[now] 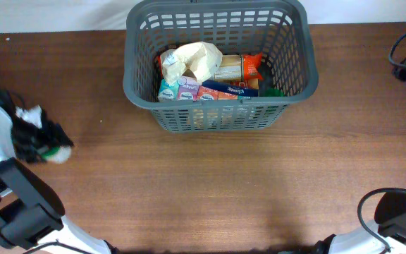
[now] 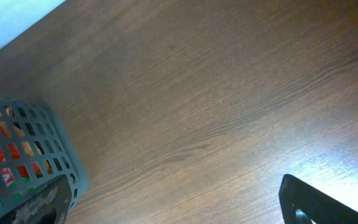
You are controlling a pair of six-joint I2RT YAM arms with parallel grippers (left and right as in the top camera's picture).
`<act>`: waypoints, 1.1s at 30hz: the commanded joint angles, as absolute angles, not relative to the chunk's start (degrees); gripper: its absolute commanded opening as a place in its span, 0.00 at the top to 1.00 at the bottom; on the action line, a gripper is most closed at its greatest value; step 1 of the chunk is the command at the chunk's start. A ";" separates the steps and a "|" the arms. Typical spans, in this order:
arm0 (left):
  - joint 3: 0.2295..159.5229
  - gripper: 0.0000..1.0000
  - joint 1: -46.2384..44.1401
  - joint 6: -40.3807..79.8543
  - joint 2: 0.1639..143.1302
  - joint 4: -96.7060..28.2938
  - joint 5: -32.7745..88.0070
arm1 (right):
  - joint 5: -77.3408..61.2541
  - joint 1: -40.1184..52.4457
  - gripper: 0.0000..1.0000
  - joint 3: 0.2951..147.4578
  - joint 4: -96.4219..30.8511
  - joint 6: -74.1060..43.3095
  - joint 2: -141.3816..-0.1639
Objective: Pack container
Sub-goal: 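Close the left gripper around the second jar and lift it, then lower the second jar into the basket and open the left gripper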
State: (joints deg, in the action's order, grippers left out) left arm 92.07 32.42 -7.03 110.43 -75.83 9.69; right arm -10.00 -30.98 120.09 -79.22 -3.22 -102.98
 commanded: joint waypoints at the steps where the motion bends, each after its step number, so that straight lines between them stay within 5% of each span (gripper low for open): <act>1: 106.74 0.98 29.34 -7.60 109.73 -78.85 17.56 | -9.26 -31.20 0.01 120.11 -79.05 -3.46 -102.59; 13: 150.04 0.98 4.29 -25.87 109.69 -76.14 22.22 | -9.26 -31.20 0.01 120.11 -79.05 -3.46 -102.59; 22: 150.56 0.98 -20.21 -46.35 117.51 -69.28 17.98 | -9.26 -31.20 0.01 120.11 -79.05 -3.49 -102.59; 33: 150.58 0.99 -32.05 -61.65 135.11 -57.93 17.96 | -9.26 -31.20 0.01 120.11 -79.05 -3.46 -102.59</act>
